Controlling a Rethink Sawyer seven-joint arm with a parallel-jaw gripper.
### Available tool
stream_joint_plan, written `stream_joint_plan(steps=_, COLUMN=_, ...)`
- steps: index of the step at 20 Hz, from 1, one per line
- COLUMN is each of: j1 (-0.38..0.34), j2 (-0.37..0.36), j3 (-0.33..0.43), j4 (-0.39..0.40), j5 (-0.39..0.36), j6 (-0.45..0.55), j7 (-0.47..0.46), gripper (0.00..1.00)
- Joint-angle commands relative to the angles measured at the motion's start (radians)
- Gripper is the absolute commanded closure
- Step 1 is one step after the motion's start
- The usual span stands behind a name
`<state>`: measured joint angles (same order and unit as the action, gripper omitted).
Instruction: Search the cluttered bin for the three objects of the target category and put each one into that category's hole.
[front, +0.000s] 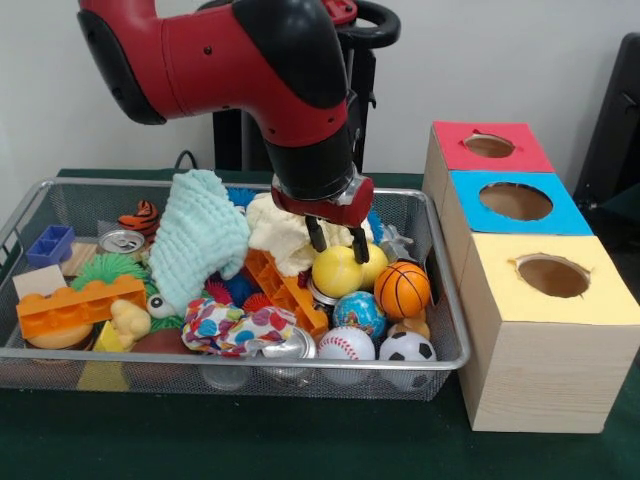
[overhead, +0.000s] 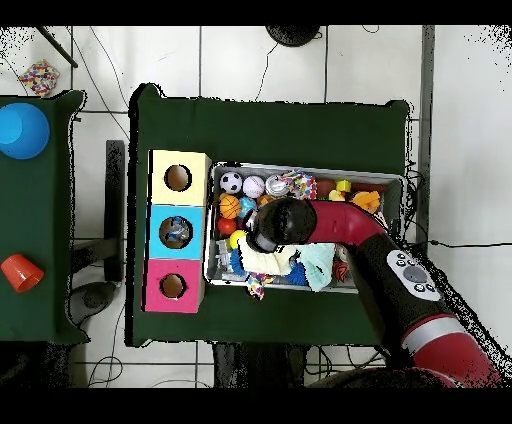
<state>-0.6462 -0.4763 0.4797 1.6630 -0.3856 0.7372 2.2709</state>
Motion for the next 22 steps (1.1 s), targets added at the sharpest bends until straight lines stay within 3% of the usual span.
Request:
stream_joint_plan(steps=1, j1=-0.047, j2=0.111, j3=0.125, j4=-0.022, j5=0.002, j6=0.079, j7=-0.269, gripper=0.00)
stream_joint_plan(steps=4, j1=-0.045, j2=0.108, j3=0.128, j4=-0.021, j5=-0.008, j6=0.074, j7=-0.248, gripper=0.00)
stream_joint_plan(steps=8, j1=-0.053, j2=0.063, j3=0.131, j4=0.041, j5=-0.014, j6=0.050, j7=-0.198, gripper=0.00)
stream_joint_plan(steps=14, j1=-0.069, j2=0.047, j3=0.143, j4=0.070, j5=-0.015, j6=0.050, j7=-0.191, gripper=0.00)
stream_joint_plan(steps=19, j1=-0.124, j2=0.032, j3=0.207, j4=0.150, j5=0.029, j6=0.050, j7=-0.194, gripper=0.00)
stream_joint_plan(steps=22, j1=-0.141, j2=0.056, j3=0.233, j4=0.143, j5=0.037, j6=0.061, j7=-0.202, gripper=0.00)
